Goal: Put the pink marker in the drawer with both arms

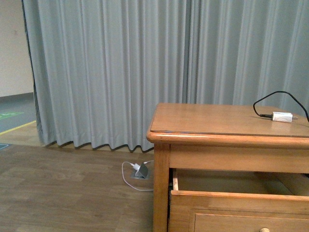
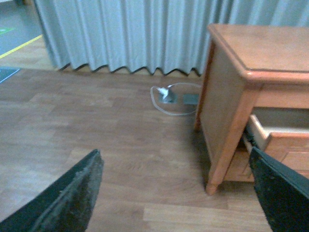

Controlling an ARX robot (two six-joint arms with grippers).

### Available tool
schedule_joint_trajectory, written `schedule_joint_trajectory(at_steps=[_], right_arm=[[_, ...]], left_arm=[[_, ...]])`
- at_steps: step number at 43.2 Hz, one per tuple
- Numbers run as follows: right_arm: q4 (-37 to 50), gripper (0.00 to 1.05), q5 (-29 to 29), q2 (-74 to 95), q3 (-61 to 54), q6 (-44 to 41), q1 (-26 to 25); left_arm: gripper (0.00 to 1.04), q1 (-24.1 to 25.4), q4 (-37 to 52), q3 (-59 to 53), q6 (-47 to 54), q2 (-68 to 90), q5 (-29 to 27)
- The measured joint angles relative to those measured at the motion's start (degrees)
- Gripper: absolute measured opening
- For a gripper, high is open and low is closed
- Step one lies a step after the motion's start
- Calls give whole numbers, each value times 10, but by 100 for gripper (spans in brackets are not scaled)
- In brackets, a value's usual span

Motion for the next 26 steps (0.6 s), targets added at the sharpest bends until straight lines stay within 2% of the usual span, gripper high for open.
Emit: schedule_joint_trajectory(at_steps=[9, 19, 22, 26], right_arm=[[0, 96, 0, 0, 0, 0, 0], [0, 96, 0, 0, 0, 0, 0], [0, 96, 0, 0, 0, 0, 0], [0, 96, 0, 0, 0, 0, 0]], left_arm=[[58, 55, 31, -61, 10, -50, 65], [4, 122, 30, -120, 12, -113, 128], [4, 169, 23, -132, 15, -131, 191], [4, 197, 17, -144, 15, -150, 198]])
